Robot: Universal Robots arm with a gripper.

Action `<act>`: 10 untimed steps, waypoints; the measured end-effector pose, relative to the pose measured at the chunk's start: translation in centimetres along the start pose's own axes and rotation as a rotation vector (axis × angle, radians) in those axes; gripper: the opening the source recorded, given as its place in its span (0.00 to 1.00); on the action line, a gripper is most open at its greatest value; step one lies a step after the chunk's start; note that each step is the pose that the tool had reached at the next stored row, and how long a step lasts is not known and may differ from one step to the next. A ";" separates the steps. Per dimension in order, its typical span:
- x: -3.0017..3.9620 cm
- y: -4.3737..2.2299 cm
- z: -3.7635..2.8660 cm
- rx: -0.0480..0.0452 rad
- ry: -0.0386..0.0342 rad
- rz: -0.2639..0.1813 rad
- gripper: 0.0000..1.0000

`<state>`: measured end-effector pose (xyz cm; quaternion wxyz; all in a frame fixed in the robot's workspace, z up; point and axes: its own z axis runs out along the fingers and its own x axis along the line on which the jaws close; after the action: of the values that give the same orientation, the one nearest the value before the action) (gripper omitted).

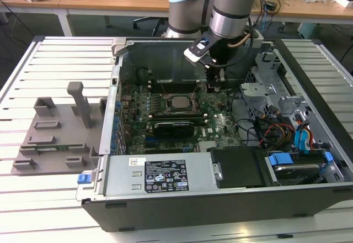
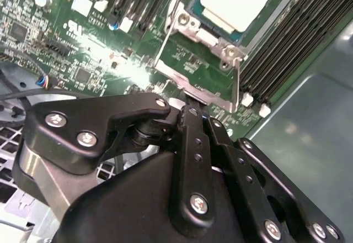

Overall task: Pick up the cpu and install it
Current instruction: 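Close the cpu cover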

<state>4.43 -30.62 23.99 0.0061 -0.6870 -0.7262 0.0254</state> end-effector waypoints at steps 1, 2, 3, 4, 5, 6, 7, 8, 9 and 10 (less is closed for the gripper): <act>0.01 -0.14 0.01 0.0000 0.0001 0.000 0.11; 0.02 -0.29 0.02 0.0000 0.0000 0.000 0.11; 0.03 -0.48 0.04 0.0000 0.0000 0.000 0.11; 0.03 -0.61 0.04 0.0000 0.0000 0.000 0.11; 0.04 -0.75 0.06 0.0000 0.0000 0.000 0.11; 0.05 -0.88 0.07 0.0000 0.0001 0.000 0.11; 0.06 -1.02 0.08 0.0000 0.0001 0.000 0.11; 0.06 -1.15 0.09 -0.0001 0.0000 0.000 0.11; 0.08 -1.32 0.10 0.0000 0.0000 0.000 0.11; 0.08 -1.45 0.11 -0.0001 0.0000 0.000 0.11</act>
<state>2.97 -30.62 23.94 0.0061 -0.6870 -0.7262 0.0254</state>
